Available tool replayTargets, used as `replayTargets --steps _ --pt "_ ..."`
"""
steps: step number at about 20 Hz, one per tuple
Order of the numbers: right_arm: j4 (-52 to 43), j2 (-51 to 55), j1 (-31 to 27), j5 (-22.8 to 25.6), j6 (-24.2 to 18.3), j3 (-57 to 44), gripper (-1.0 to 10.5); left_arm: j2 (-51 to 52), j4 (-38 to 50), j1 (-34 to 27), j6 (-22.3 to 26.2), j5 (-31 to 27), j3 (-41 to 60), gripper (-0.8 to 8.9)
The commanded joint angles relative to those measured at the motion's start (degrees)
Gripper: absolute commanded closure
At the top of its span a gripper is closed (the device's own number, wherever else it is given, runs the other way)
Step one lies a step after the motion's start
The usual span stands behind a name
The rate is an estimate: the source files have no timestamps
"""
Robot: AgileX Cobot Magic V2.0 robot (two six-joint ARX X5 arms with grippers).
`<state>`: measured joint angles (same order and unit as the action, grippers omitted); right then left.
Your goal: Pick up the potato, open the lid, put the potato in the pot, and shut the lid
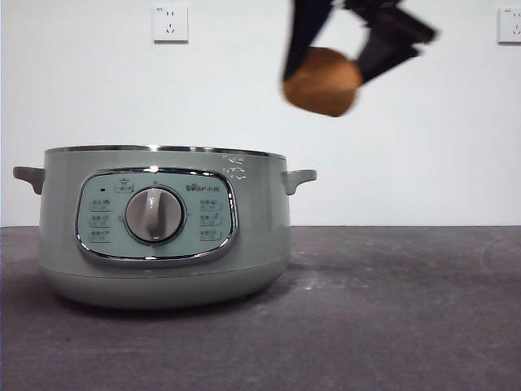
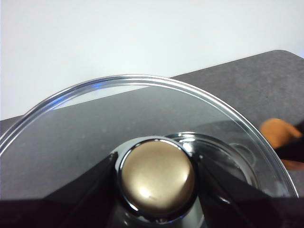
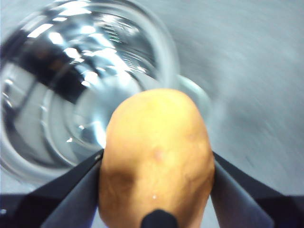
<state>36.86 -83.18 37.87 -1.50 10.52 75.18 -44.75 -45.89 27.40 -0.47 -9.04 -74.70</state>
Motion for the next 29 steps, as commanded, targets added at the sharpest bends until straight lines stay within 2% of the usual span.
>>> replayTargets --steps 1,6,9,13,20,21,23,24,27,29 --pt "0.5 -7.7 2.4 -0.1 -3.3 7.2 9.6 2.6 0.8 0.0 0.7 -1.6 -1.2 8.22" --pt "4.9 -25.5 6.1 -0.1 -8.8 25.7 9.6 4.5 -1.2 0.0 0.7 -1.6 -1.2 8.22" --pt "5.6 -33.6 7.8 0.1 -11.6 32.7 9.6 4.5 -1.4 0.0 0.7 -1.6 -1.2 8.22" --pt "5.0 -40.4 8.4 0.1 -13.0 35.5 9.6 4.5 -1.7 0.0 0.7 -1.6 -1.2 8.22" --pt "5.7 -44.7 8.3 0.0 -14.5 35.5 9.4 4.4 -2.4 0.0 0.7 -1.6 -1.2 8.22" --pt "5.5 -44.7 8.4 0.0 -14.5 35.5 9.0 4.4 -2.7 0.0 0.7 -1.6 -1.2 8.22" --pt "5.5 -44.7 8.5 0.0 -14.4 35.5 6.4 4.4 -3.1 0.0 0.7 -1.6 -1.2 8.22" --pt "5.5 -44.7 8.5 0.1 -14.4 35.5 5.8 4.4 -3.1 0.0 0.7 -1.6 -1.2 8.22" --pt "5.6 -44.7 8.5 0.1 -14.0 35.5 5.6 4.4 -3.1 0.0 0.7 -1.6 -1.2 8.22" --pt "5.7 -44.7 8.5 0.1 -13.8 35.5 5.0 4.4 -3.1 0.0 0.7 -1.6 -1.2 8.22"
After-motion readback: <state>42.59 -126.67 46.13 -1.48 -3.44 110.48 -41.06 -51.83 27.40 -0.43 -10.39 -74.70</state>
